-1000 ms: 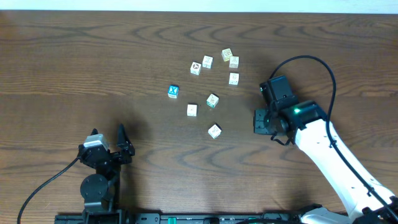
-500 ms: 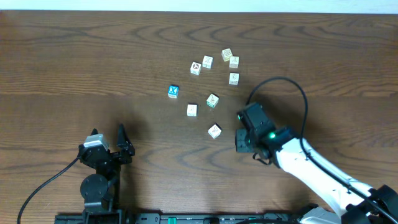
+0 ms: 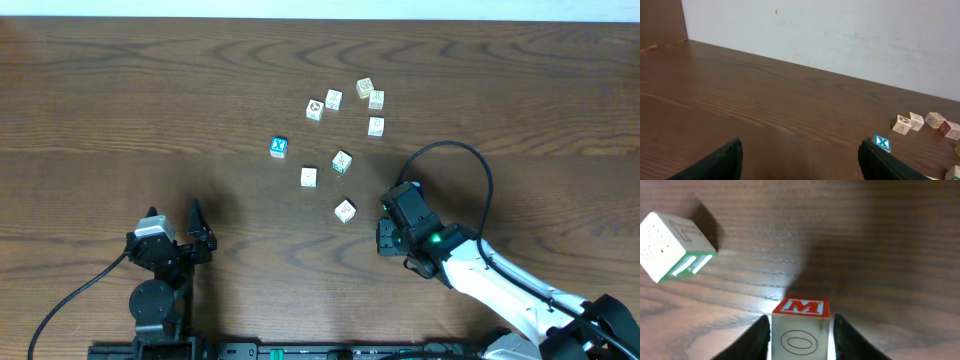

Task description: Lift 4 blocks

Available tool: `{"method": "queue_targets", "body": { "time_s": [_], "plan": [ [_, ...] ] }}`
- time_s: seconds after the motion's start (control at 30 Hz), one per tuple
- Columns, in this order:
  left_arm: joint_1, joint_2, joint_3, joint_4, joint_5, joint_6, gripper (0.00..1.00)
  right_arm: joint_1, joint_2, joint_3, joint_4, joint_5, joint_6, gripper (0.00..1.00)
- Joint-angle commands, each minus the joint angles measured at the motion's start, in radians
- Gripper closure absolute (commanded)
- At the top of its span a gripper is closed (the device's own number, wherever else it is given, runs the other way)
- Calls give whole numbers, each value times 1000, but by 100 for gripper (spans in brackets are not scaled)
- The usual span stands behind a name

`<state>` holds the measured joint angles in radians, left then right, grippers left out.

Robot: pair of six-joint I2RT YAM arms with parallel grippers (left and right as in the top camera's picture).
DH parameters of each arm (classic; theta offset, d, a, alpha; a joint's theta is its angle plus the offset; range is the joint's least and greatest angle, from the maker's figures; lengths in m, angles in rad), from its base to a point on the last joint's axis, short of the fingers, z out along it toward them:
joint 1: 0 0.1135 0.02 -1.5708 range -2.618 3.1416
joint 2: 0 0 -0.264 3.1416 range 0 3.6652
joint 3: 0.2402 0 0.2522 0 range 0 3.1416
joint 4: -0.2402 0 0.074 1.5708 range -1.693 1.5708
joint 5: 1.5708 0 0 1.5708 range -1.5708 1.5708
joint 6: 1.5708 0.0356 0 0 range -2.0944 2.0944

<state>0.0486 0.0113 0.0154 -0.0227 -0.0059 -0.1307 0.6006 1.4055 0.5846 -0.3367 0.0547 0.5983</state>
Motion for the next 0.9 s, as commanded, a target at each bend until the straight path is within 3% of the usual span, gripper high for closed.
{"method": "queue_targets", "body": {
  "time_s": [0.0,0.4,0.63,0.87],
  "plan": [
    [-4,-1,-11,-48,-24,2,26,10,6,-14,13,5,37,57],
    [-4,-1,-11,-48,-24,2,26,9,6,-10,53,8,41,39],
    [-4,-1,-11,-48,-24,2,25,9,6,71,38,-41,-179,25],
    [-4,-1,-11,-48,-24,2,26,9,6,219,-100,-124,-436,12]
  ]
}}
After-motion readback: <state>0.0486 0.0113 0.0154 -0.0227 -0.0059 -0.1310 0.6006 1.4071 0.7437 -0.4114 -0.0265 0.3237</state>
